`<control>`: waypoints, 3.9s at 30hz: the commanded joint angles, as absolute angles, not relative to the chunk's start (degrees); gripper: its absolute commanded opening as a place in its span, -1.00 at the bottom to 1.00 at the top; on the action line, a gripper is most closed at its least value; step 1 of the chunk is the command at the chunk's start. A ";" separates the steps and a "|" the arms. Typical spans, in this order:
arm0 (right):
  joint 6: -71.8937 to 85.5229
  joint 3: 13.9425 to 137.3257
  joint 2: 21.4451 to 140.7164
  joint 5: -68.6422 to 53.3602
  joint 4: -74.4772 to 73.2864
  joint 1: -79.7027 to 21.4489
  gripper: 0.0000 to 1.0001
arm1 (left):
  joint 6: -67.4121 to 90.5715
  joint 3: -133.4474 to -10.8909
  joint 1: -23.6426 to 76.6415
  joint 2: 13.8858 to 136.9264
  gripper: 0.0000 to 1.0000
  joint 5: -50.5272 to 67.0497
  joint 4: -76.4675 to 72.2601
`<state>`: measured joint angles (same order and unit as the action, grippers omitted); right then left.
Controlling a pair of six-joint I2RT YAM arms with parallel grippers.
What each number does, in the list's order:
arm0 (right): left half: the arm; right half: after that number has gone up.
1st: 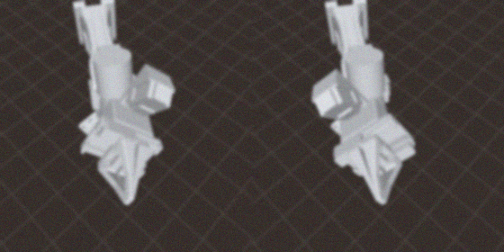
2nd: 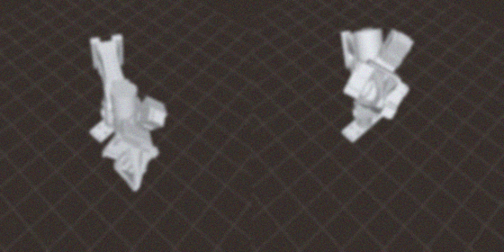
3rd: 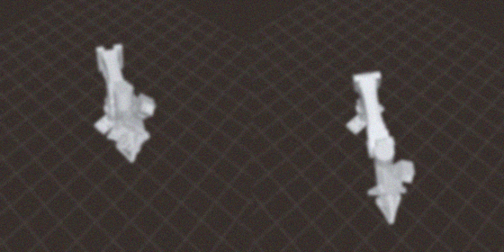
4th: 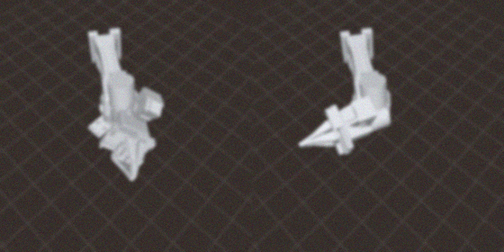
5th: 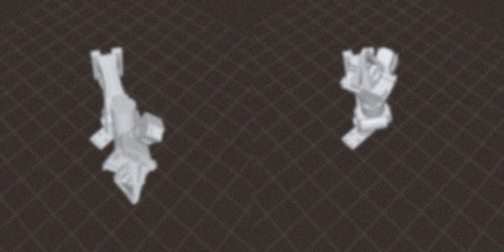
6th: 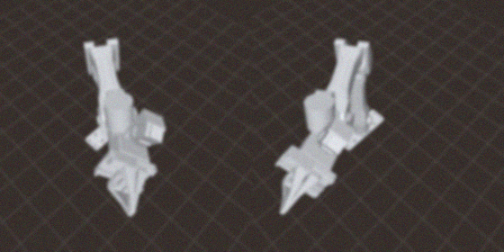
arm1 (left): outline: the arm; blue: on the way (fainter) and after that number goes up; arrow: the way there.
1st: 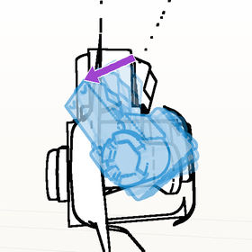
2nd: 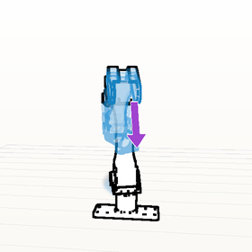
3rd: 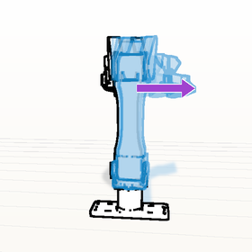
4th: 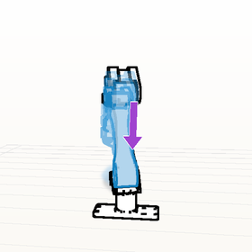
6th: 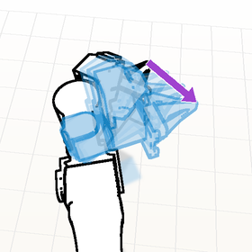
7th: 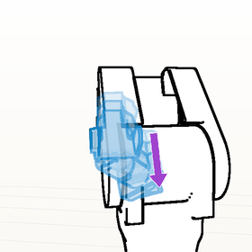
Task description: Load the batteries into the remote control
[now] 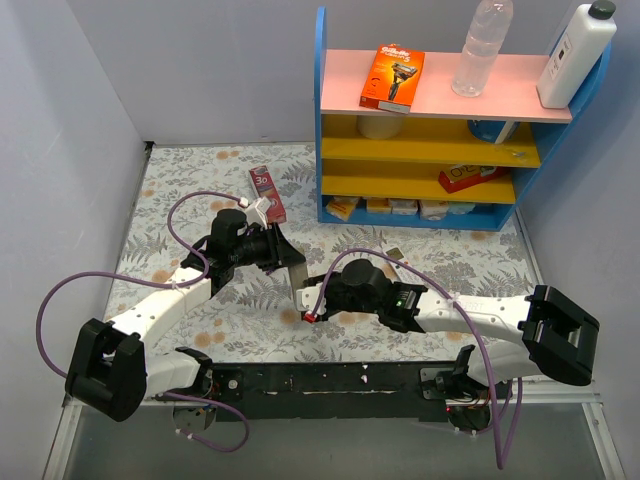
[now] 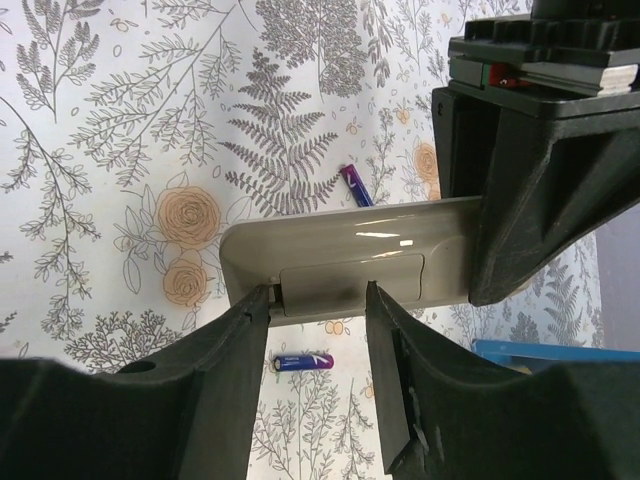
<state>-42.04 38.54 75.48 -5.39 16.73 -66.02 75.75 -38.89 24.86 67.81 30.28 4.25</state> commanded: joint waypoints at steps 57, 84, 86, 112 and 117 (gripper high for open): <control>-36.74 28.83 82.36 -2.81 36.83 -65.92 -0.03 | 72.77 -35.68 26.98 70.40 -1.00 20.65 3.34; -37.62 33.40 81.74 -4.75 32.52 -65.92 -0.13 | 74.18 -36.91 27.07 69.61 -1.00 25.75 3.25; -37.70 33.84 81.56 -4.83 32.08 -65.92 -0.14 | 74.18 -36.91 26.98 69.70 -1.00 25.58 3.16; -36.47 33.93 82.18 -8.52 26.98 -66.00 -0.14 | 75.59 -37.62 27.07 69.87 -1.00 27.07 2.29; -36.21 33.57 83.23 -8.18 26.98 -66.00 -0.14 | 76.02 -38.14 26.98 69.87 -1.00 27.95 2.11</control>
<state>-37.41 32.64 83.07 -6.68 28.45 -65.95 74.35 -35.90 26.92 71.11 24.84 4.34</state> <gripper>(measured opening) 0.429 0.252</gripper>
